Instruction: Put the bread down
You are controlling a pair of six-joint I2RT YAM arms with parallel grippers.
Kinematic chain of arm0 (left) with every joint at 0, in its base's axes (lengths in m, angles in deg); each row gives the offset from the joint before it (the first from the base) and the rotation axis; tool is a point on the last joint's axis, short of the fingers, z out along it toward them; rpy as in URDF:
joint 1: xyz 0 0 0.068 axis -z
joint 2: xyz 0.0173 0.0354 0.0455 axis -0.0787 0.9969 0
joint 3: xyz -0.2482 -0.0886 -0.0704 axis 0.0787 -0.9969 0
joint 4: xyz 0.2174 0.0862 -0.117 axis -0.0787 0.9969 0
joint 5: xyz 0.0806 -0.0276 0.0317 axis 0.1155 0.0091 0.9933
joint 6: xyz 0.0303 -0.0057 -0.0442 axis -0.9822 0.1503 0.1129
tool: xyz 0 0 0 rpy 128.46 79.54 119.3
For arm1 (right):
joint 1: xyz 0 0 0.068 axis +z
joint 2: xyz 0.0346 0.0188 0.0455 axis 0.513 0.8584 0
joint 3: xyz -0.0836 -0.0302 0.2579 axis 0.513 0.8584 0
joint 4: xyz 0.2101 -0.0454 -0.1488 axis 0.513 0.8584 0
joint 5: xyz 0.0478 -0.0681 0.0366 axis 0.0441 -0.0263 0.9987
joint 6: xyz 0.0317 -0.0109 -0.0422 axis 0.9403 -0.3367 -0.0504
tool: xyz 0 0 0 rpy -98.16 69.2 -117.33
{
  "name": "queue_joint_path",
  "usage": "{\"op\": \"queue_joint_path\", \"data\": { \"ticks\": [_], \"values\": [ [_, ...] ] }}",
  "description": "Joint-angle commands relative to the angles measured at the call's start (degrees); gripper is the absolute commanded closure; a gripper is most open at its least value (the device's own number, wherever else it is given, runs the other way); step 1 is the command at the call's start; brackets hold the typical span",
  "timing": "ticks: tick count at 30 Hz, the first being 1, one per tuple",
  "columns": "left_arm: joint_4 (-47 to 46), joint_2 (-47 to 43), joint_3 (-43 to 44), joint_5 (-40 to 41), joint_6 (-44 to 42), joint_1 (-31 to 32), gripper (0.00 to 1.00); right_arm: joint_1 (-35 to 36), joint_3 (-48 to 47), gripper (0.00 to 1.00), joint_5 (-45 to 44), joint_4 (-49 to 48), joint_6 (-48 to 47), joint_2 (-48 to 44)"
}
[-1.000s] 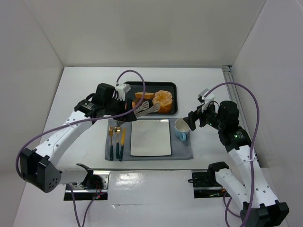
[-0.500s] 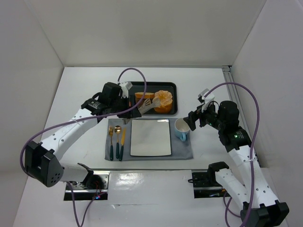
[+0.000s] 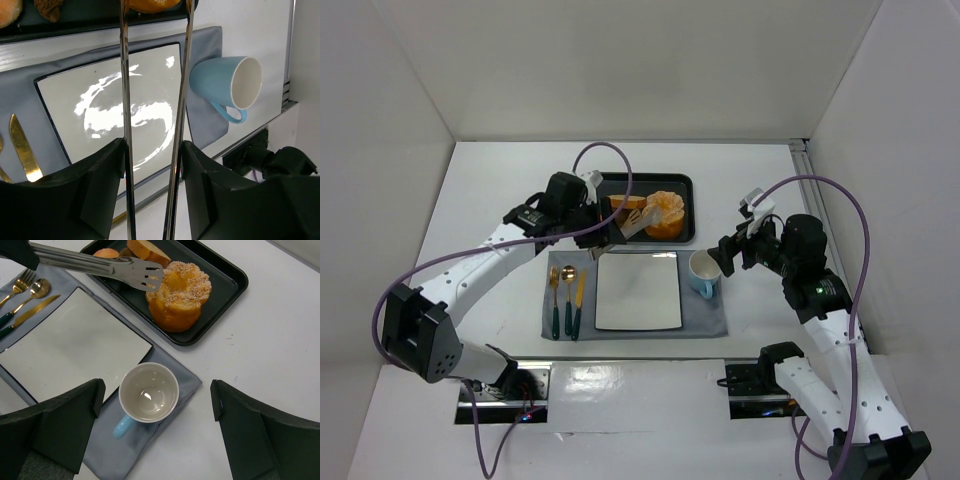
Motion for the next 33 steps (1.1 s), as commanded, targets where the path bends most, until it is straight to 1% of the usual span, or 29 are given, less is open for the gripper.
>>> {"op": "queue_joint_path", "data": {
  "ticks": [1,6,15,26,33],
  "values": [
    [-3.66,0.13,2.8,0.02,3.4,0.23,0.39,0.24,0.08,0.0,-0.36,-1.97,-0.4,-0.78],
    [-5.51,0.66,2.19,0.64,6.12,0.23,0.39,0.24,0.08,0.0,-0.36,-1.97,-0.4,-0.78],
    [-4.9,-0.66,1.66,0.64,9.9,0.23,0.39,0.24,0.08,0.0,-0.36,-1.97,-0.4,-1.31],
    [-4.28,-2.33,0.61,0.64,11.58,0.23,0.39,0.24,0.08,0.0,-0.36,-1.97,-0.4,-1.31],
    [-2.09,-4.27,-0.01,0.64,11.58,0.23,0.39,0.24,0.08,0.0,-0.36,-1.97,-0.4,-1.31]
  ]
}}
